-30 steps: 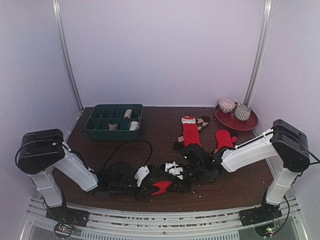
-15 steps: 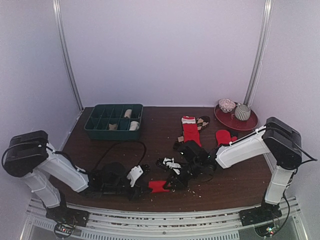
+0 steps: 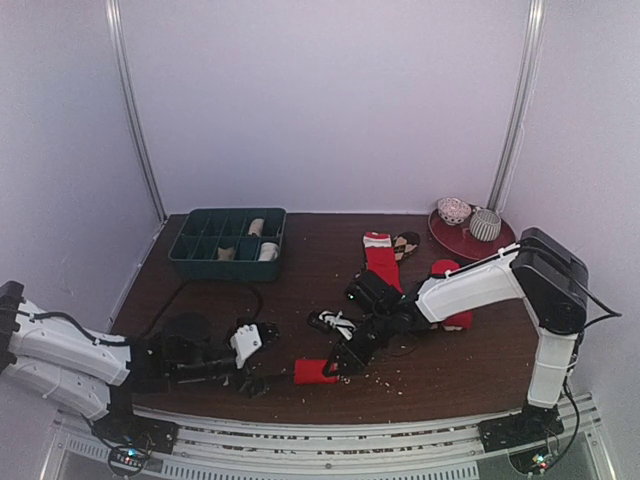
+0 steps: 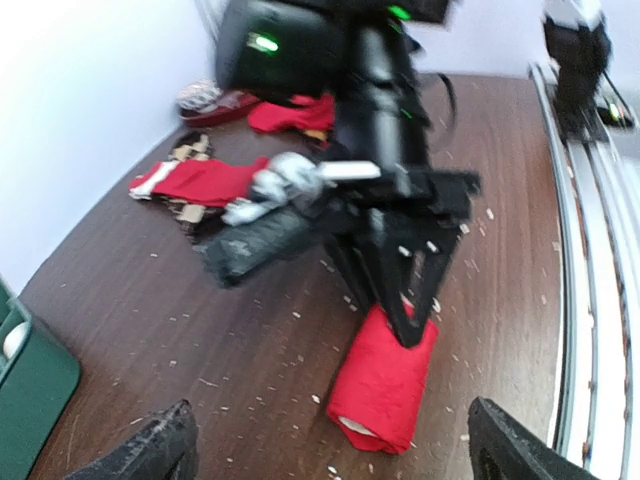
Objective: Roll the socks
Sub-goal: Pick up a pair of socks from the center of the board.
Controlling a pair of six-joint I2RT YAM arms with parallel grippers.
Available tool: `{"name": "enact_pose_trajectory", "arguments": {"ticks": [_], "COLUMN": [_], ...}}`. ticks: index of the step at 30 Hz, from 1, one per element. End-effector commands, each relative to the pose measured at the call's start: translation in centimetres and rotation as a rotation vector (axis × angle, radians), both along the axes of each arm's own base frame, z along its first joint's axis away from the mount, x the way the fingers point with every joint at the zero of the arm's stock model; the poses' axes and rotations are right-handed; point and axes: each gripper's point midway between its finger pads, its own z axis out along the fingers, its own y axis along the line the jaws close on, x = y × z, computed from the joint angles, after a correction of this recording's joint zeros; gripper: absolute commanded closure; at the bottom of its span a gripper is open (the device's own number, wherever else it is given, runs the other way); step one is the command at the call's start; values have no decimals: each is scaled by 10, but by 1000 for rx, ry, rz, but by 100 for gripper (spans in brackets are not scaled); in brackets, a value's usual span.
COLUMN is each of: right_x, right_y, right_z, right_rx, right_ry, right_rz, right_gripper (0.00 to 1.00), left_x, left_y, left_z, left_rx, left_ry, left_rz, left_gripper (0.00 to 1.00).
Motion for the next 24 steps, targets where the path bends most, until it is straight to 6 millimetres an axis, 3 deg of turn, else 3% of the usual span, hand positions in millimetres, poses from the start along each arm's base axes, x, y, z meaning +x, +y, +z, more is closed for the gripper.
{"name": "enact_pose_trajectory", "arguments": {"ticks": [1, 5, 8, 16, 21, 24], "right_x": [-29, -33, -34, -30, -28, -28], "right_y": [-62, -64, -65, -66, -67, -65], "right_z": [-69, -71, -73, -70, -68, -68], "right_rx": [-344, -357, -368, -378, -371, -366], "right_ry": [138, 158, 167, 161, 161, 164], "right_rz": [-39, -21, -11, 0, 0, 4], "right_gripper": [87, 87, 87, 88, 88, 87], "left_x": [-25, -27, -25, -15, -9, 0], "left_y": [-18, -24, -34, -52, -53, -54], "left_z": [-15, -24, -29, -68, -84, -82], "left_rx": [102, 149, 188, 342, 413, 425], "left_ry": [-110, -156, -179, -195, -182, -201], "left_rz": [-194, -225, -242, -269, -254, -213], "left_gripper": [8, 8, 13, 26, 26, 26]}}
